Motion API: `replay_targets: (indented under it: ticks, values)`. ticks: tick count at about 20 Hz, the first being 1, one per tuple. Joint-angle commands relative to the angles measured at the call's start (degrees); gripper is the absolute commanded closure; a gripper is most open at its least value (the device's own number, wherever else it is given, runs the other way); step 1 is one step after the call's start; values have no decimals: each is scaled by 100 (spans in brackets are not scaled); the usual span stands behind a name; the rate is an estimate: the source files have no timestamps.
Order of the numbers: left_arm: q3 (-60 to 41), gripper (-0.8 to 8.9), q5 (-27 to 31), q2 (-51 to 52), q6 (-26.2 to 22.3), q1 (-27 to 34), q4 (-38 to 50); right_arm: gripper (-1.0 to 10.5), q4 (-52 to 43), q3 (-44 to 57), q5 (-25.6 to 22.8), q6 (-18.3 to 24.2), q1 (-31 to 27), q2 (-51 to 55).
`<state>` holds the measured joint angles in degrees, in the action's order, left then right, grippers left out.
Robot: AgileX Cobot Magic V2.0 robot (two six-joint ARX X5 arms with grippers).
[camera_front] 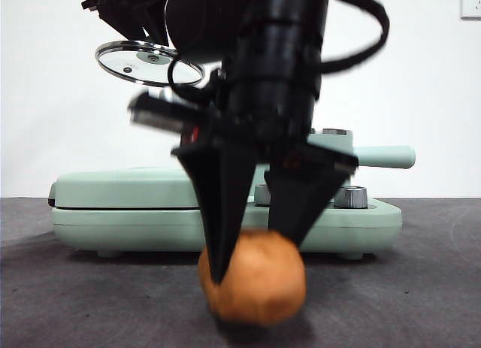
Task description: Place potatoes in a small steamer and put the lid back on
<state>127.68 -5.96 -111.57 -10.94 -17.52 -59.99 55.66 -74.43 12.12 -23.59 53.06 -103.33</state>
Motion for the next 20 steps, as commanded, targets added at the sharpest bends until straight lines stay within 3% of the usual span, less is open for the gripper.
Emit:
replay_targets:
  ticks: [1, 5, 10, 14, 20]
  values:
    - [223, 799, -42, 55, -33, 24, 120, 892, 503, -667, -17, 240, -57, -101]
    - [223, 799, -72, 55, -33, 87, 122, 892, 1191, -1958, -48, 614, -442, -101]
    - [223, 799, -74, 55, -11, 205, 120, 891, 1102, -2988, -55, 647, -1375, -103]
    - [223, 799, -74, 55, 4, 229, 125, 891, 225, -3067, 9, 640, -2159, -105]
    - [223, 799, -76, 55, 4, 229, 127, 891, -800, -3064, -22, 621, -2796, -114]
